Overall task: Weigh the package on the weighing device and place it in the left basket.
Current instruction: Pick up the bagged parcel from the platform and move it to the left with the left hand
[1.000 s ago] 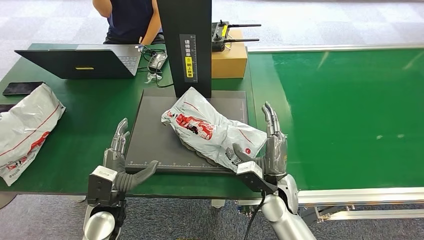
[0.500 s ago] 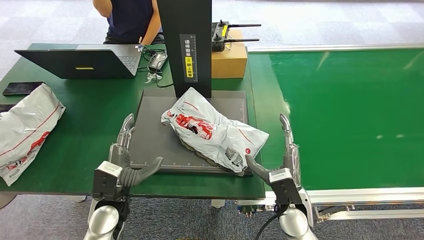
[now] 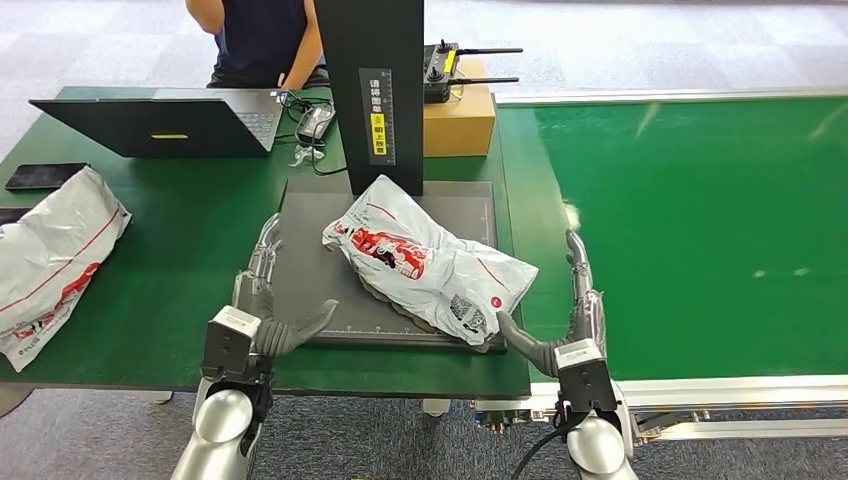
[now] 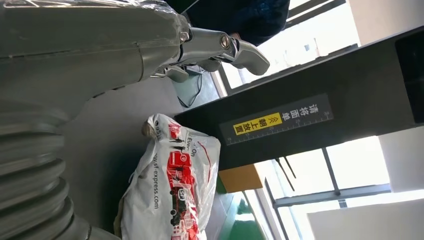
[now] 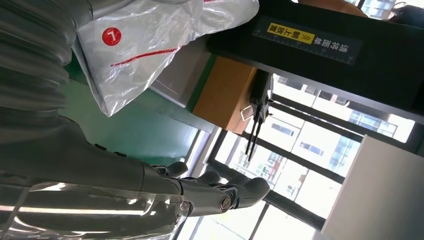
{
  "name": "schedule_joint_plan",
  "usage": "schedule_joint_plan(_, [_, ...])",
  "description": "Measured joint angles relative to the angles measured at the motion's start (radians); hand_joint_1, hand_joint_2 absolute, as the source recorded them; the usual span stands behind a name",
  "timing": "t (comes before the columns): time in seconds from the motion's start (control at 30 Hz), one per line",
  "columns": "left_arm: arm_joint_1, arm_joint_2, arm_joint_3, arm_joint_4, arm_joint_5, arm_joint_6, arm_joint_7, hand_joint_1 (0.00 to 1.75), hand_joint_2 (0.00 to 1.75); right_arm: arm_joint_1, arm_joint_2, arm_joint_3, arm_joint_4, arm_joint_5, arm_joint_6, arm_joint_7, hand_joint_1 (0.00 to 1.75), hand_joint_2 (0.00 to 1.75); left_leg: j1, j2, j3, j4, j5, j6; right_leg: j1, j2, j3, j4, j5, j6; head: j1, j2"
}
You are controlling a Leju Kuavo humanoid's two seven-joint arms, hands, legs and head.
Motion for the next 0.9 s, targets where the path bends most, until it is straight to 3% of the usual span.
schedule_joint_plan(0.63, [-0.077, 0.000, -0.048, 0.153, 0.026, -0.007, -0.043, 0.00, 1.75, 0.053, 0.002, 0.000, 0.045, -0.001, -0.001, -0.029, 0.00, 1.75, 0.000, 0.000, 0.000, 0.000, 0.000, 0.000, 0.000, 0.000, 0.000, 0.000, 0.000, 0.000, 0.000, 0.000])
schedule_joint_plan(0.9, [-0.106, 0.000, -0.059, 0.173, -0.087, 0.039, -0.034, 0.00, 1.75, 0.055, 0.002, 0.027, 0.066, 0.003, -0.003, -0.029, 0.00, 1.75, 0.000, 0.000, 0.000, 0.000, 0.000, 0.000, 0.000, 0.000, 0.000, 0.000, 0.000, 0.000, 0.000, 0.000])
